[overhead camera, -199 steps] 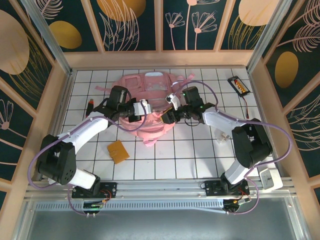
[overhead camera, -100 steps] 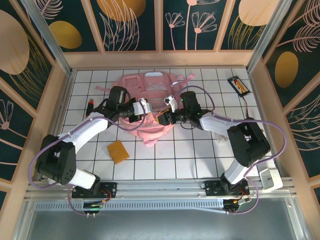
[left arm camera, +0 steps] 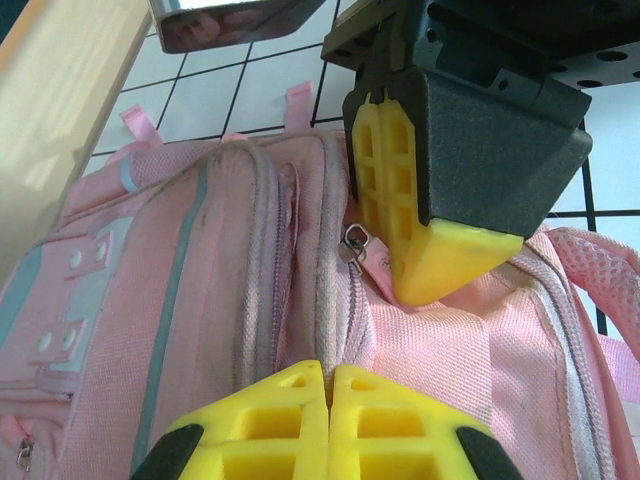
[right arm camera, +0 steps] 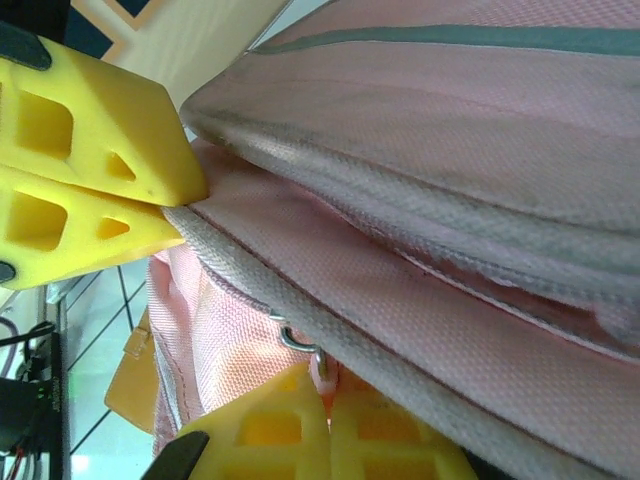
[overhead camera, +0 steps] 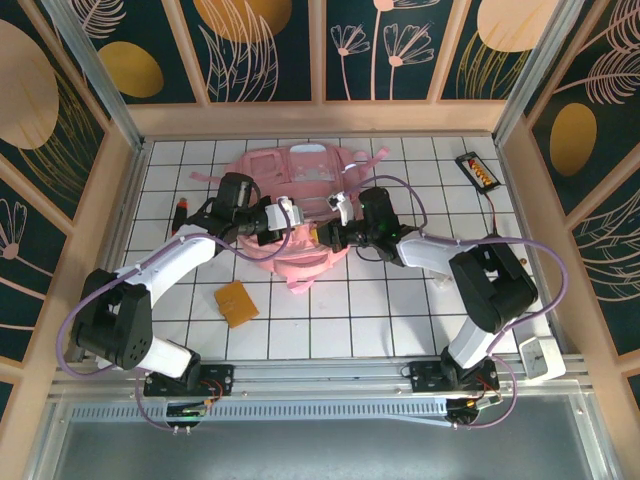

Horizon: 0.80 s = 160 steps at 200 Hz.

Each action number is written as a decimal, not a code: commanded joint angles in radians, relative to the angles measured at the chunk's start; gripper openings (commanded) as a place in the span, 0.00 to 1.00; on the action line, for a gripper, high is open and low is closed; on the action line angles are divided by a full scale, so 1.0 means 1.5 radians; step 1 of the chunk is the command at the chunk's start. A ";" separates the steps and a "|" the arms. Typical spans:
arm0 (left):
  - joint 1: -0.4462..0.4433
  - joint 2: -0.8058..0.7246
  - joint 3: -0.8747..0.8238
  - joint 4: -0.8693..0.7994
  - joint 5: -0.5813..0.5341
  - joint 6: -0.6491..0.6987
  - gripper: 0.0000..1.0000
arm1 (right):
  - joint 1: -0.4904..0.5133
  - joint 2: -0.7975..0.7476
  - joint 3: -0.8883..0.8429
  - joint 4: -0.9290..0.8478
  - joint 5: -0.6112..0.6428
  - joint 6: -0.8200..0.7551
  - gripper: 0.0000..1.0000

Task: Pack the student bag

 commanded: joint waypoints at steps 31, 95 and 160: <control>0.021 -0.031 -0.024 -0.003 0.019 0.029 0.00 | -0.082 -0.068 -0.038 -0.073 0.182 0.014 0.00; 0.024 -0.036 -0.049 -0.005 0.024 0.037 0.00 | -0.112 -0.062 -0.019 -0.100 0.150 -0.032 0.00; 0.025 -0.039 -0.030 0.044 0.088 -0.058 0.00 | -0.047 -0.061 -0.073 0.066 -0.178 0.017 0.43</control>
